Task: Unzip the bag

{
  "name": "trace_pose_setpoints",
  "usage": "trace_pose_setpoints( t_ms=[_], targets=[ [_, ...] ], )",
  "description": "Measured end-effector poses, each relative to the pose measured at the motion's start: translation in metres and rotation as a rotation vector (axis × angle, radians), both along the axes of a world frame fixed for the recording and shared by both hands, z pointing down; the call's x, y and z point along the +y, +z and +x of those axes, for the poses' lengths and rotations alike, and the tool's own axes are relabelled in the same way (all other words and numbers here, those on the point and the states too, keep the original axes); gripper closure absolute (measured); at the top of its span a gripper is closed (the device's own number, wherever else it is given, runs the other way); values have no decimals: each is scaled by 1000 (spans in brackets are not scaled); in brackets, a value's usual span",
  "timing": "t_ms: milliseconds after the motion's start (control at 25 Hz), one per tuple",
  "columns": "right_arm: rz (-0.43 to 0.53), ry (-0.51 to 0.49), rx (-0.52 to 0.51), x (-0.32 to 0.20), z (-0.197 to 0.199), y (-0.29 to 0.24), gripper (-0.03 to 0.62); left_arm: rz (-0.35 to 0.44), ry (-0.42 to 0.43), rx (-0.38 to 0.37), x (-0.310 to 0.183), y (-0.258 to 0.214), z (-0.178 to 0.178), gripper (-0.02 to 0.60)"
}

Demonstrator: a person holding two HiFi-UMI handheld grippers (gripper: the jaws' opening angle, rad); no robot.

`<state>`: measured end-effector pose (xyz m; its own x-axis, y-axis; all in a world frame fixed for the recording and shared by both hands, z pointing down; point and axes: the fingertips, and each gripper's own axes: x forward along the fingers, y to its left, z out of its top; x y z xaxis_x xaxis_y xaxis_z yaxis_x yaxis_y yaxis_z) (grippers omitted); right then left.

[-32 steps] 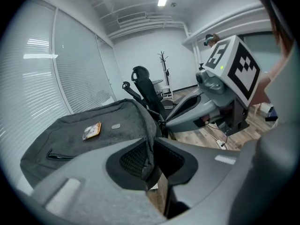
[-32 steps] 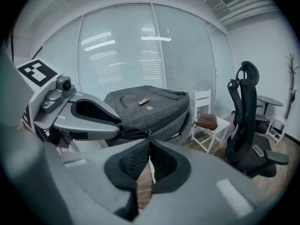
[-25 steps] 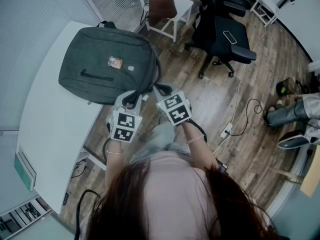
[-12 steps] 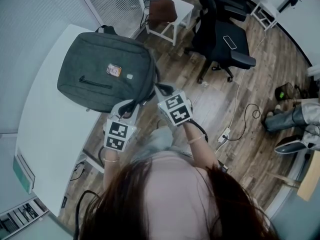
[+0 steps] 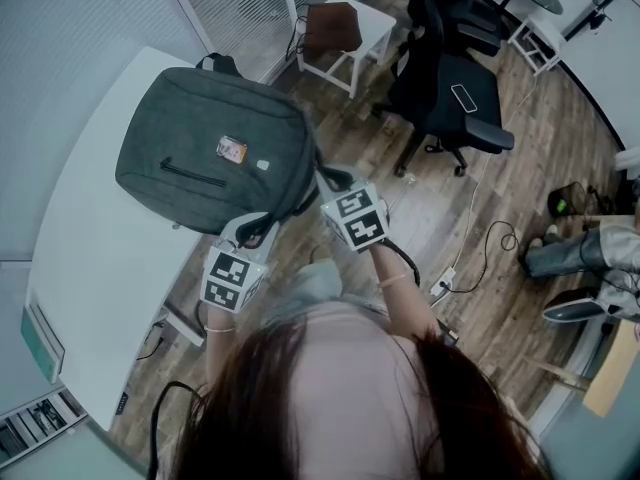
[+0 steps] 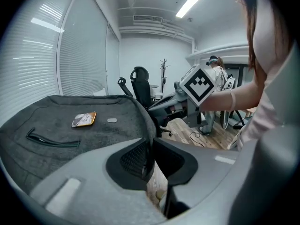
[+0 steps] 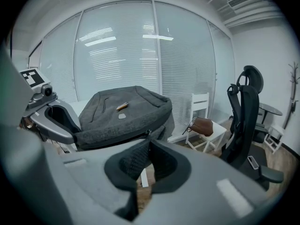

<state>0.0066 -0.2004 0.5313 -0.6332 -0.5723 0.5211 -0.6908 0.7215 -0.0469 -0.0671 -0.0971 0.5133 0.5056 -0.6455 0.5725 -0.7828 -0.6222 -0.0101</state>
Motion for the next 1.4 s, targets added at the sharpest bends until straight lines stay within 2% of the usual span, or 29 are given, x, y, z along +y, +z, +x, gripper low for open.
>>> trace_pose_setpoints(
  t_ms=[800, 1400],
  targets=[
    [54, -1, 37, -33, 4, -5, 585, -51, 21, 52, 7, -2, 0, 526],
    [33, -138, 4, -70, 0, -4, 585, -114, -45, 102, -2, 0, -2, 526]
  ],
)
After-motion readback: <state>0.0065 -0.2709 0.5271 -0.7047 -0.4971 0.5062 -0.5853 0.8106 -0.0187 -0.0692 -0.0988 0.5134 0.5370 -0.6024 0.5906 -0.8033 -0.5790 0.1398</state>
